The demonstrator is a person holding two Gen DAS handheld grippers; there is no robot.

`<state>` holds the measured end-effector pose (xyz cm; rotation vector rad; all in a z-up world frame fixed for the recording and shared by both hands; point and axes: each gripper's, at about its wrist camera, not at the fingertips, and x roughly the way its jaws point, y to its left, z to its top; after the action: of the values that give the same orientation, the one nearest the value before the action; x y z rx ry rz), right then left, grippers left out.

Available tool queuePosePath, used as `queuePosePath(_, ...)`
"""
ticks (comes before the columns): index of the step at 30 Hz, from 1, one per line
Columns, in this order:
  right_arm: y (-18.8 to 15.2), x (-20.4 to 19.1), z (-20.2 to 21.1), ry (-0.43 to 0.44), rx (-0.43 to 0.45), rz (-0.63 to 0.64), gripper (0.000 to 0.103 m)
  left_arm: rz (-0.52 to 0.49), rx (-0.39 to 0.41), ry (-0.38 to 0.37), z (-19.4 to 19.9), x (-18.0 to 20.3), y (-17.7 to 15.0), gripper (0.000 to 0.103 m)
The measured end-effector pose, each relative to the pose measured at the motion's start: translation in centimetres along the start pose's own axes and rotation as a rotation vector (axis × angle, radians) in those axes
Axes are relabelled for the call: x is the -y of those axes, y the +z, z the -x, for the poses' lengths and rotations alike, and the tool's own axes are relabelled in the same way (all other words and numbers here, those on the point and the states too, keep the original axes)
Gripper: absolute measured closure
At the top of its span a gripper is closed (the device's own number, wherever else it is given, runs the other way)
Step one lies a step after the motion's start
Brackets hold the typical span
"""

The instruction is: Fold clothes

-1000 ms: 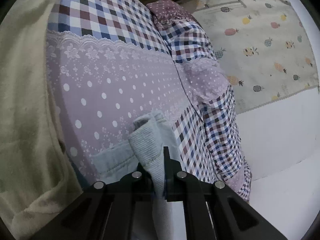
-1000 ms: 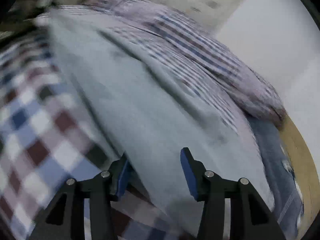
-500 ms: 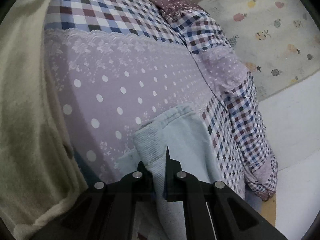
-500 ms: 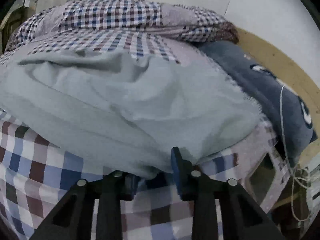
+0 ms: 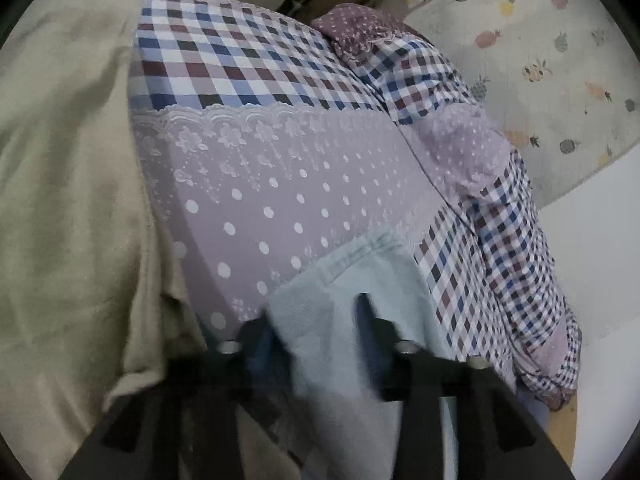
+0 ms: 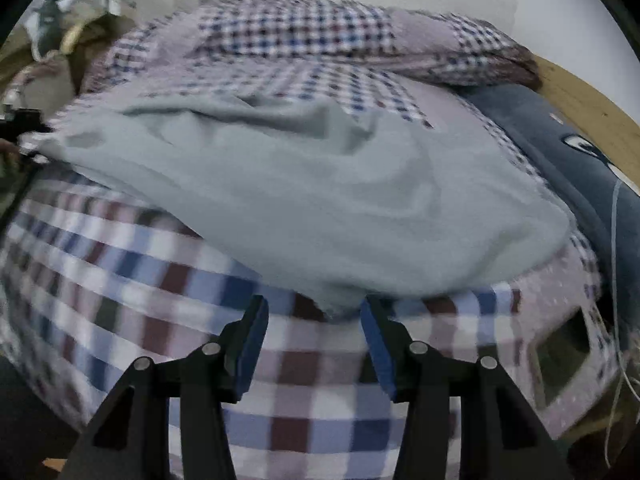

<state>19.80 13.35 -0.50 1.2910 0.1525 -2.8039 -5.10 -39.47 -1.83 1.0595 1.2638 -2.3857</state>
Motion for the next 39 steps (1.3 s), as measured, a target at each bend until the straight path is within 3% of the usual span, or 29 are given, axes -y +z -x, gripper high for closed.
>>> queuePosePath(3, 1.7, -1.1, 0.4, 0.064, 0.035, 0.006, 0.051, -0.12, -0.039, 0.102, -1.3, 1.5, -1.2, 0.038)
queuePosePath(7, 7.0, -0.9, -0.5, 0.119, 0.092, 0.005, 0.051, -0.256, -0.045, 0.218, -2.9, 2.9, -2.7, 0.033)
queuePosePath(12, 15.7, -1.7, -4.8, 0.15, 0.099, 0.143, 0.046, -0.342, -0.027, 0.259, -3.9, 3.9, -3.9, 0.02)
queuePosePath(16, 22.4, -2.8, -11.7, 0.203, -0.028, 0.321, 0.046, -0.395, 0.013, 0.308, -4.6, 4.4, -4.8, 0.017)
queuePosePath(21, 26.7, -4.1, -19.5, 0.189, -0.139, 0.453, 0.046, -0.424, 0.066, 0.327, -5.1, 4.5, -5.2, 0.016)
queuePosePath(23, 27.3, -5.1, -21.9, 0.186, -0.175, 0.511, 0.047, -0.408, 0.085, 0.321, -5.0, 4.3, -5.0, 0.021)
queuePosePath(24, 27.6, -5.7, -23.0, 0.187, -0.191, 0.542, 0.047, -0.397, 0.094, 0.324, -5.0, 4.1, -4.9, 0.028)
queuePosePath(25, 27.7, -6.3, -23.7, 0.206, -0.202, 0.577, 0.047, -0.383, 0.106, 0.327, -4.8, 3.9, -4.7, 0.036)
queuePosePath(29, 28.0, -9.7, -25.1, 0.282, -0.217, 0.743, 0.047, -0.329, 0.137, 0.322, -4.2, 3.2, -4.2, 0.051)
queuePosePath(30, 28.1, -10.7, -25.4, 0.297, -0.222, 0.788, 0.047, -0.32, 0.144, 0.328, -4.1, 3.0, -4.2, 0.063)
queuePosePath(34, 28.6, -13.4, -26.5, 0.316, -0.244, 0.883, 0.051, -0.293, 0.158, 0.3, -3.9, 2.4, -3.8, 0.068)
queuePosePath(37, 29.3, -14.4, -27.1, 0.371, -0.279, 0.886, 0.071, -0.297, 0.16, 0.296, -4.0, 2.3, -3.8, 0.071)
queuePosePath(38, 30.1, -13.9, -26.9, 0.427, -0.269, 0.813, 0.084, -0.294, 0.163, 0.294, -4.0, 2.3, -3.7, 0.072)
queuePosePath(39, 31.0, -13.3, -26.8, 0.481, -0.258, 0.74, 0.087, -0.289, 0.166, 0.292, -3.9, 2.2, -3.7, 0.074)
